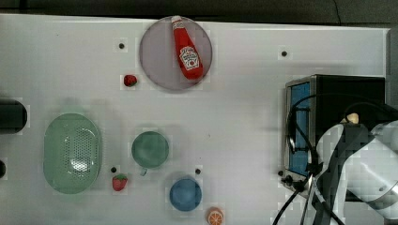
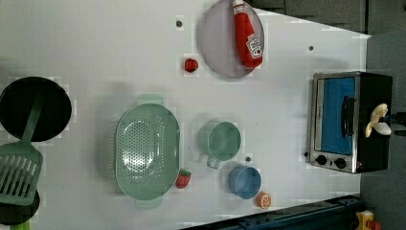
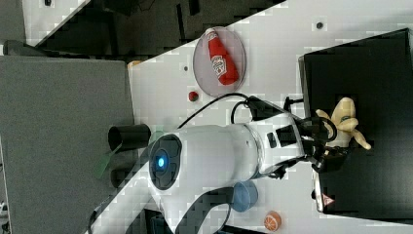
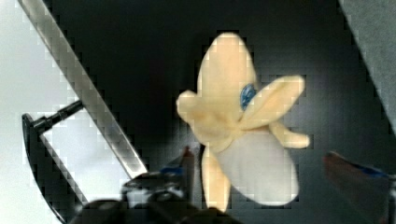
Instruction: Pick banana from table and place on oven.
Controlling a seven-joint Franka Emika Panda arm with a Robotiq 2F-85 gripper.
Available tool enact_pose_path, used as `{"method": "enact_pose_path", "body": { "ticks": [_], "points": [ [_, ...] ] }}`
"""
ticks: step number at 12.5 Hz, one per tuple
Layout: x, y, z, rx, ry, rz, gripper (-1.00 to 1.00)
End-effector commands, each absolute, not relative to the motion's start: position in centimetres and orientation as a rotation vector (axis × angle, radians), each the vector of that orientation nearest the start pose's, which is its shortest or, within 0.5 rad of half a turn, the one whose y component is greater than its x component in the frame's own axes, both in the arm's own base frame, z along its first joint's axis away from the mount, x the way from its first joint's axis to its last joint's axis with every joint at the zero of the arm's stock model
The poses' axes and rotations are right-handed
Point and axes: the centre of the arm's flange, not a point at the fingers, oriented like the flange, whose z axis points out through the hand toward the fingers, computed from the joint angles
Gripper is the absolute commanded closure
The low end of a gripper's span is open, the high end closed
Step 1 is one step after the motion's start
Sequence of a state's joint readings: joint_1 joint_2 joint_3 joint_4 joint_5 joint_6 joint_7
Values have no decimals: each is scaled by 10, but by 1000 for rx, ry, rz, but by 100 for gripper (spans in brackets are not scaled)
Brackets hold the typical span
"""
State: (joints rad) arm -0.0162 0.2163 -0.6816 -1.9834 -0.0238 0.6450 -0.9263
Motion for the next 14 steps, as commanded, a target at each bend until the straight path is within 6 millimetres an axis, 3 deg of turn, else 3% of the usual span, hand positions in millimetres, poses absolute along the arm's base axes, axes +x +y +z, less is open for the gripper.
{"method": "enact_pose_path", "body": {
  "ticks": [1,4,7,10,14],
  "points": [
    [479,-372,451,-3225,774,-166,-100],
    [484,-347,503,-3182,715,-120,-100],
    [493,-297,565,-3118,721,-124,-100],
    [502,-225,595,-2999,991,-116,-100],
    [510,-114,609,-2894,1280,4,-100]
  ]
}}
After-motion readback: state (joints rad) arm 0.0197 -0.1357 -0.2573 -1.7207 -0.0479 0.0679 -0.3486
